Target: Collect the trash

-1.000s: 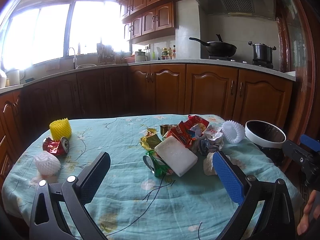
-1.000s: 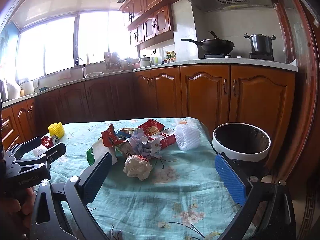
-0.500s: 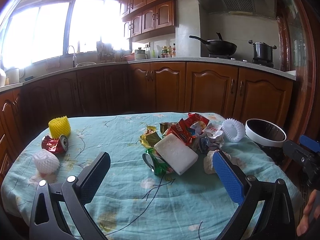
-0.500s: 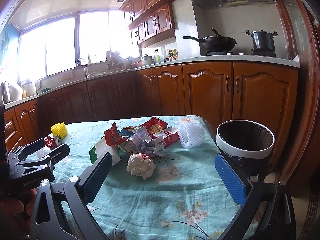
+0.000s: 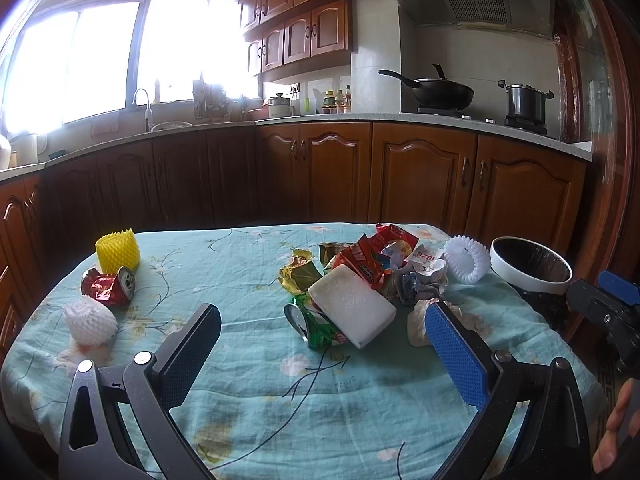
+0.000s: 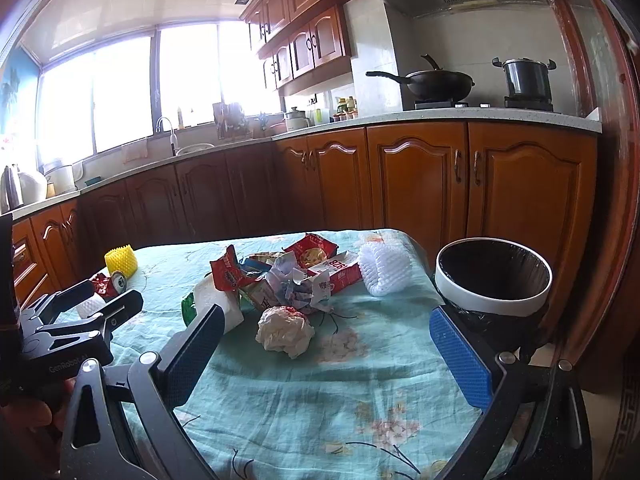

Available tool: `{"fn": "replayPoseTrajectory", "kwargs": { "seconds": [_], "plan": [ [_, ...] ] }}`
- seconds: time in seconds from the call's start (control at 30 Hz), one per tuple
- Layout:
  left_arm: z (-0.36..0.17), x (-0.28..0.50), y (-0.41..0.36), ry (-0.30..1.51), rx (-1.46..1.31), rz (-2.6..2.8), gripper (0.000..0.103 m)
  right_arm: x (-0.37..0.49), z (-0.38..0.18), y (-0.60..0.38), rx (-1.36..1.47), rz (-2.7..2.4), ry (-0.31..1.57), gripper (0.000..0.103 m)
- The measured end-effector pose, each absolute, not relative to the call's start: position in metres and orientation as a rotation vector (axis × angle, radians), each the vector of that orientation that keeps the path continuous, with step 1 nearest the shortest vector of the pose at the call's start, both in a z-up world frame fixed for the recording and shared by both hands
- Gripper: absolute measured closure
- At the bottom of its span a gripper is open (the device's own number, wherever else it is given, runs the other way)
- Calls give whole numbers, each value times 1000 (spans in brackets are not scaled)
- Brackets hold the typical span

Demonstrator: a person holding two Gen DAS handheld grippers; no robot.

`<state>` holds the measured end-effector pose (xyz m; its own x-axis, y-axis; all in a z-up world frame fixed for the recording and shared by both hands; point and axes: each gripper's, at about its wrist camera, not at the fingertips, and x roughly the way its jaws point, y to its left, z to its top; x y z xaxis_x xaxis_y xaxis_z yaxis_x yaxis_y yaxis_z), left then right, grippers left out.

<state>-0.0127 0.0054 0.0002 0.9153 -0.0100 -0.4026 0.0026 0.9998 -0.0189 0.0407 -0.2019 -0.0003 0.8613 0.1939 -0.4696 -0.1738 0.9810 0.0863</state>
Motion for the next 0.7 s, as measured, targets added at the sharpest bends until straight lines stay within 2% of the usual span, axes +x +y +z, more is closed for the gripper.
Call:
{"fn": "replayPoseTrajectory", "kwargs": {
  "seconds": [0.7],
  "plan": [
    [-8,4,17,476,-63,-23,1,56,-14,-203,82,226,556,1]
  ]
}}
